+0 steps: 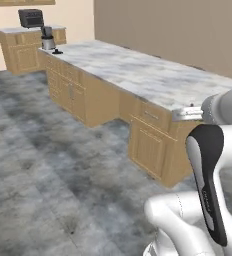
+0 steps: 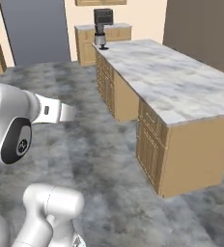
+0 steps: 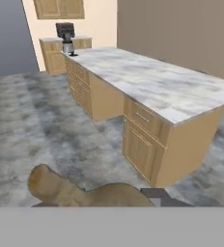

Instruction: Grab the garlic and lime from the fridge, place them in the blender, close the lid, and turn on the blender to create a marinade.

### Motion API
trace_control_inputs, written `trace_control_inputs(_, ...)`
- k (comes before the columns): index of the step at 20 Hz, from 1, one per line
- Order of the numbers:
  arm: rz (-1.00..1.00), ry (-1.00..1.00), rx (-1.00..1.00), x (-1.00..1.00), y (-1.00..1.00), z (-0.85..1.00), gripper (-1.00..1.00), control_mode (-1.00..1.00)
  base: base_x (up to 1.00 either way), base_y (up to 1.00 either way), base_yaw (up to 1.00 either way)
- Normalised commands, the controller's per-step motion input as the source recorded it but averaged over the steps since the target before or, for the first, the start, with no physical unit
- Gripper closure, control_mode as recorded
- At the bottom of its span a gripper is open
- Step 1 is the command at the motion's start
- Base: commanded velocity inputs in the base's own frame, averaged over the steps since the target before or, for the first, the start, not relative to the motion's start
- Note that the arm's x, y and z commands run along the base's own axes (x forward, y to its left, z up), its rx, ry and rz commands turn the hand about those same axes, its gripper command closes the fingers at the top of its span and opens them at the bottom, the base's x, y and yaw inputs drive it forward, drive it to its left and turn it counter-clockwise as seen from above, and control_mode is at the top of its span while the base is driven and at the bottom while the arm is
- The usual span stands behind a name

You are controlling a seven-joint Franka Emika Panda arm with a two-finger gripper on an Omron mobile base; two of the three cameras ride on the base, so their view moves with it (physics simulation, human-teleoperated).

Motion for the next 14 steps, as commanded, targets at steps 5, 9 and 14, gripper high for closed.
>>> trace_control_inputs(5,0.0,0.0,0.0,0.0,0.0,0.0,1.0,1.0,1.0,0.54,0.44)
trace_control_inputs(9,0.0,0.0,0.0,0.0,0.0,0.0,1.0,1.0,1.0,0.52,0.14)
trace_control_inputs(14,0.0,0.0,0.0,0.0,0.0,0.0,1.0,1.0,1.0,0.54,0.0)
